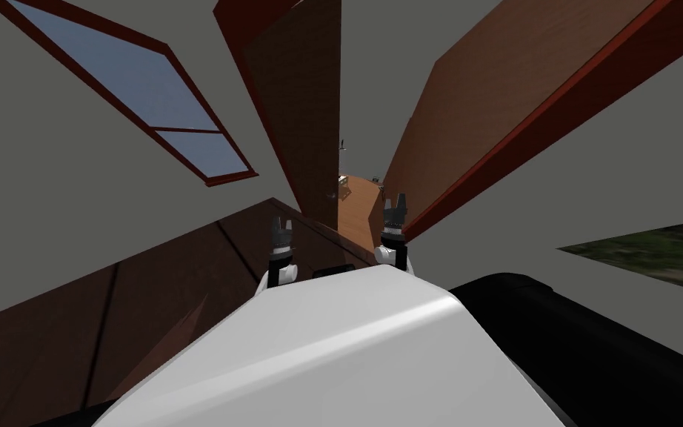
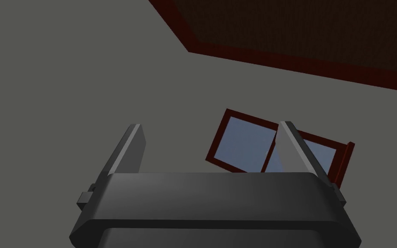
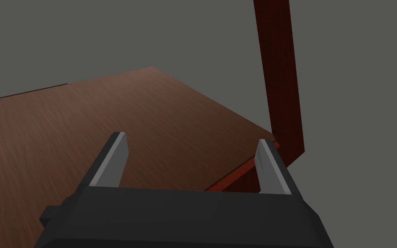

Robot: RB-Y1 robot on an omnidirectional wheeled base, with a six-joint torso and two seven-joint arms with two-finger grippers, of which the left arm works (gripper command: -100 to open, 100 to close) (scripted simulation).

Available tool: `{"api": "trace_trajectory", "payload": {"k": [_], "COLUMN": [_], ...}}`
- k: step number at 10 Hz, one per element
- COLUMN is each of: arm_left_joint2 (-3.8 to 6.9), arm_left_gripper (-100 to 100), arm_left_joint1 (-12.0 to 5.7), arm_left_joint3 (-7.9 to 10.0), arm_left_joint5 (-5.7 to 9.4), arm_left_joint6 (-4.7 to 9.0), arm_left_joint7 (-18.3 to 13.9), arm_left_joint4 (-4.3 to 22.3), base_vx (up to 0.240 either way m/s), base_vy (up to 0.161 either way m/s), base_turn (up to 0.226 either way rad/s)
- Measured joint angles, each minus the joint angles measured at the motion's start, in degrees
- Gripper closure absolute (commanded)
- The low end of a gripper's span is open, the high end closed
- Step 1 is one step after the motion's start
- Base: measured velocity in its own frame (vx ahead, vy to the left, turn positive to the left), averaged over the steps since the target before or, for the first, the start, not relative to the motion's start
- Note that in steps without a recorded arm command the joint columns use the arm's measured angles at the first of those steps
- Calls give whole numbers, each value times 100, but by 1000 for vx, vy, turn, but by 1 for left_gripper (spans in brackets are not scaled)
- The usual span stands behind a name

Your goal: Push the door open

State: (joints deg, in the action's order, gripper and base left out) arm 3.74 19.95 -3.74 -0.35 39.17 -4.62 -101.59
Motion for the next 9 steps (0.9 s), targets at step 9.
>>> {"api": "trace_trajectory", "payload": {"k": [9], "arm_left_joint2": [89], "arm_left_gripper": [-100], "arm_left_joint1": [-613], "arm_left_joint3": [-263], "arm_left_joint5": [-163], "arm_left_joint6": [126], "arm_left_joint7": [-72], "arm_left_joint4": [1368], "base_vx": [96], "base_vy": [45], "base_turn": [-71]}}
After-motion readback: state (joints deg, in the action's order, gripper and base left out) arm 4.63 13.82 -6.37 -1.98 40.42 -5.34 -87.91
